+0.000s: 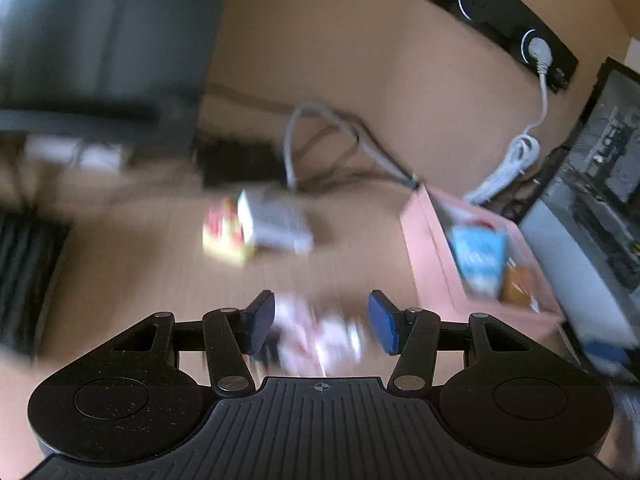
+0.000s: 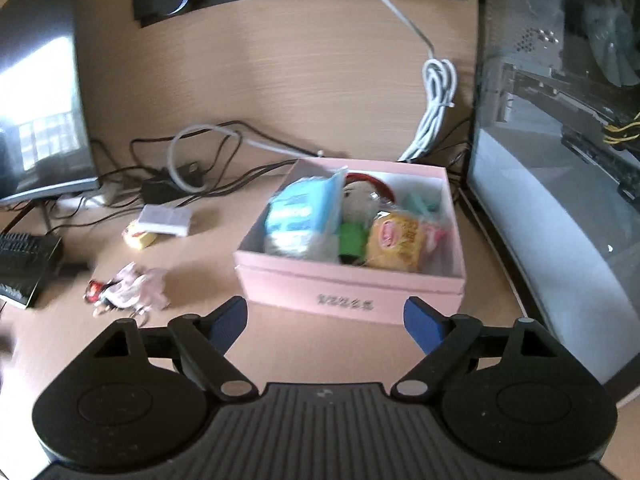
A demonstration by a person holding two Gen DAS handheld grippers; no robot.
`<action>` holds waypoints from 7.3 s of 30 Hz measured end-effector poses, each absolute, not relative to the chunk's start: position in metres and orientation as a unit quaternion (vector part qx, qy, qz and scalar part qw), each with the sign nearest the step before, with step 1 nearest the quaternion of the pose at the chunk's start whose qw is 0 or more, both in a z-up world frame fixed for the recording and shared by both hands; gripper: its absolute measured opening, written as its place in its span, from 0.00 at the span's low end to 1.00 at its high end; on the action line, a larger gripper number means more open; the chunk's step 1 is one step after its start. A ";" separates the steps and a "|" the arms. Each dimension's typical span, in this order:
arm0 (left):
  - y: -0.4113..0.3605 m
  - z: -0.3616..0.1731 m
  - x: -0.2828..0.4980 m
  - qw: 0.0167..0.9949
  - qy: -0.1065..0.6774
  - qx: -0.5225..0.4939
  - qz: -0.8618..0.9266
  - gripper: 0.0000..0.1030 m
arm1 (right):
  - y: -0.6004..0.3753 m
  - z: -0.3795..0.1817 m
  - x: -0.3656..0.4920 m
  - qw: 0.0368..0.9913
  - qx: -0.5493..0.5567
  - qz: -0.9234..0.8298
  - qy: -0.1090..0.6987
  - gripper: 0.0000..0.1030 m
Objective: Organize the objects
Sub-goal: 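Move left tool toward the red-black keychain doll while right tool approaches the plastic bag, then grasp the red-black keychain doll with the left tool, then grasp the crumpled pink-white plastic bag with right tool while left tool holds the doll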
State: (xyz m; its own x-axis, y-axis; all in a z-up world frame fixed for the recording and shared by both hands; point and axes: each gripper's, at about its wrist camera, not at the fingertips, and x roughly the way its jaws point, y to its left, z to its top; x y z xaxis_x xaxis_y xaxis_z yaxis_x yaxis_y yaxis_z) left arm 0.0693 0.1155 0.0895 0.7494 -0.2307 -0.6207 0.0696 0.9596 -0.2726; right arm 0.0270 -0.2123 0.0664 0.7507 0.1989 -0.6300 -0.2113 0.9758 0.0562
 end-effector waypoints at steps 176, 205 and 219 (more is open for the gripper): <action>0.064 0.027 -0.012 0.861 0.484 -0.124 -0.089 0.27 | -0.196 0.023 0.017 0.893 -0.095 0.197 0.393 0.49; 0.089 0.031 -0.023 0.848 0.467 -0.236 -0.087 0.26 | -0.192 -0.005 0.020 0.879 -0.100 0.190 0.426 0.76; 0.067 0.033 0.017 0.857 0.464 -0.222 -0.003 0.28 | -0.194 -0.007 0.013 0.881 -0.102 0.192 0.420 0.83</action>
State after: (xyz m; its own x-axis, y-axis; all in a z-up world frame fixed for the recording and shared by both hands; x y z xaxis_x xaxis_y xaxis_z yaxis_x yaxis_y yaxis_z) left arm 0.0171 0.0674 0.0335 0.5687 -0.2105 -0.7952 -0.2016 0.9016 -0.3828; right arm 0.0135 -0.1943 -0.0074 0.5724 0.2532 -0.7799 -0.4247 0.9052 -0.0179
